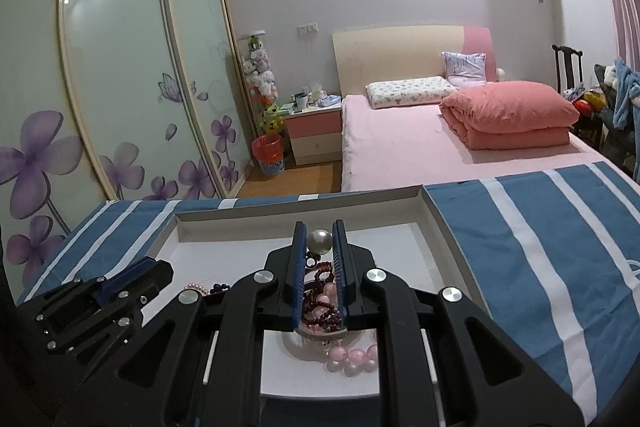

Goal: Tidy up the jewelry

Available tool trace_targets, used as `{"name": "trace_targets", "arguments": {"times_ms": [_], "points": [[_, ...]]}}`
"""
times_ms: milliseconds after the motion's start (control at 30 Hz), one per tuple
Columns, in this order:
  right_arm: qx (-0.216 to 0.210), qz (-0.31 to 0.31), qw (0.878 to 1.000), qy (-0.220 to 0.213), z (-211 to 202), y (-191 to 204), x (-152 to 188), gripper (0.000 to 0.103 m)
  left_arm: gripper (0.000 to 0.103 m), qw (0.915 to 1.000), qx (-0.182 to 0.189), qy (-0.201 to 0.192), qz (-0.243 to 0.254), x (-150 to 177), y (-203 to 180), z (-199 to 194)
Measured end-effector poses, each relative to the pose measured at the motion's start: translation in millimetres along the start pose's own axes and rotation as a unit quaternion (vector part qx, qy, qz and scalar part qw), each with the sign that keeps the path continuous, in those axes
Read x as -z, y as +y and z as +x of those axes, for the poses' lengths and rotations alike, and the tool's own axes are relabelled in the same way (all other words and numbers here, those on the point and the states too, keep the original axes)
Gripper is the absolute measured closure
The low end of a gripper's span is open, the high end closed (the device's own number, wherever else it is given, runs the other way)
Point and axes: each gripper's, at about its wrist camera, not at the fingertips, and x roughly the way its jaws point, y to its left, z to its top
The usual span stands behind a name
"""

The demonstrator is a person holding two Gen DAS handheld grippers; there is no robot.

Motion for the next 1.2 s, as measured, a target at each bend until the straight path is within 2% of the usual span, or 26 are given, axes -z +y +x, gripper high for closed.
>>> {"name": "trace_targets", "arguments": {"times_ms": [67, 100, 133, 200, 400, 700, 833, 933, 1067, 1200], "points": [[-0.004, 0.003, 1.000, 0.010, 3.6, -2.2, -0.6, 0.089, 0.088, 1.0000, -0.001, 0.003, -0.002, -0.3, 0.2, 2.4], [-0.009, 0.010, 1.000, 0.016, 3.7, -5.3, -1.1, 0.088, 0.081, 1.0000, -0.001, 0.003, -0.004, 0.2, 1.6, 2.3], [-0.014, 0.017, 1.000, 0.019, 2.3, -7.8, -1.0, 0.087, 0.067, 1.0000, -0.001, 0.002, -0.007, -0.6, 3.6, 1.9], [-0.015, 0.029, 0.999, 0.019, 0.9, -12.7, -2.6, 0.083, 0.060, 0.9999, -0.006, -0.005, -0.013, -1.0, 8.2, -1.4], [-0.023, 0.071, 0.997, 0.018, -10.4, -29.3, -6.4, 0.083, 0.060, 0.9990, -0.004, -0.011, -0.043, -5.6, 26.6, -15.8], [-0.040, 0.082, 0.996, 0.017, -35.0, -30.9, -4.6, 0.083, 0.056, 0.9973, 0.005, -0.025, -0.069, -4.4, 46.6, -55.7], [-0.044, 0.077, 0.996, 0.011, -58.4, -28.3, 0.2, 0.082, 0.048, 0.9968, -0.002, -0.044, -0.066, 5.5, 55.5, -86.7], [-0.040, 0.055, 0.998, 0.002, -82.0, -19.8, 8.5, 0.061, 0.043, 0.9965, -0.006, -0.053, -0.064, 19.7, 58.6, -109.4], [-0.036, 0.031, 0.999, -0.007, -107.4, -6.3, 20.4, 0.048, 0.036, 0.9969, -0.015, -0.054, -0.055, 41.2, 57.6, -132.0], [-0.029, 0.013, 0.999, -0.017, -130.0, 4.9, 32.4, 0.023, 0.023, 0.9964, -0.029, -0.062, -0.050, 55.7, 55.5, -152.2]]}}
